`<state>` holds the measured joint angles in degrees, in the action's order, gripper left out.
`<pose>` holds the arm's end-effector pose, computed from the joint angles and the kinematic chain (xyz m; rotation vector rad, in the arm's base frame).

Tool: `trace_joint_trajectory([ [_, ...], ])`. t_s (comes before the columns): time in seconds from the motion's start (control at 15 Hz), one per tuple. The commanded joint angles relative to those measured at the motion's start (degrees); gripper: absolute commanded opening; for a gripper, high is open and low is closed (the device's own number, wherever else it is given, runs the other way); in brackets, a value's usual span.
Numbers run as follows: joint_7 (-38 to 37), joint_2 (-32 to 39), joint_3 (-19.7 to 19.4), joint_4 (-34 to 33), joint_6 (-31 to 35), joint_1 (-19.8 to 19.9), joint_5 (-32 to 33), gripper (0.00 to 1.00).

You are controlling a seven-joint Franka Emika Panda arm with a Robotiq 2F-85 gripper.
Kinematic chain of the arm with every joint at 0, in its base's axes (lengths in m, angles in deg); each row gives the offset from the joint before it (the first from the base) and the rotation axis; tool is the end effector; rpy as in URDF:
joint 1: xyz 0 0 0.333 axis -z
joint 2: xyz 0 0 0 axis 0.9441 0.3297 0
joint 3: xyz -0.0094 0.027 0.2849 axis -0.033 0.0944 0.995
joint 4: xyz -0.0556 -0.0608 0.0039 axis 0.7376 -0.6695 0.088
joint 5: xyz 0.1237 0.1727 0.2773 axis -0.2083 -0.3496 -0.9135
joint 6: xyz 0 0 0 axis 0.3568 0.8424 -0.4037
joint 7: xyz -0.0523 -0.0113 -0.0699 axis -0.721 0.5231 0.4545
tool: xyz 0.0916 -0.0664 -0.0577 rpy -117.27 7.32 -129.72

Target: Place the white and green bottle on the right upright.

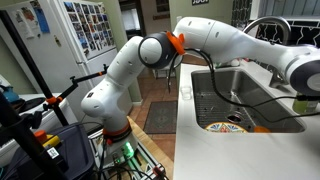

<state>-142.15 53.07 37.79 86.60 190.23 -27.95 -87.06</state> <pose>0.3834 -0.6187 0.3358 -0.7350 2.9870 -0.4642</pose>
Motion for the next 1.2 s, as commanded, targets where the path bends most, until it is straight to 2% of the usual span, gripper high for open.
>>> trace_joint_trajectory([
  [0.0, -2.48, 3.92, 1.23, -5.99, -1.25, 2.05, 2.05, 0.66],
  [0.13, -3.01, 4.91, 1.3, -7.82, -1.54, 2.44, 2.63, 0.49],
  [0.4, -3.26, 6.1, 1.13, -9.98, -1.93, 2.52, 5.0, 0.39],
  [0.47, -2.42, 5.98, -0.65, -9.44, -2.15, 1.33, 4.39, 0.39],
  [0.67, -2.19, 5.29, -2.69, -9.23, -2.6, -0.28, 8.22, 0.39],
  [1.13, -2.22, 4.49, -10.54, -5.94, 0.34, -7.63, 21.96, 0.39],
])
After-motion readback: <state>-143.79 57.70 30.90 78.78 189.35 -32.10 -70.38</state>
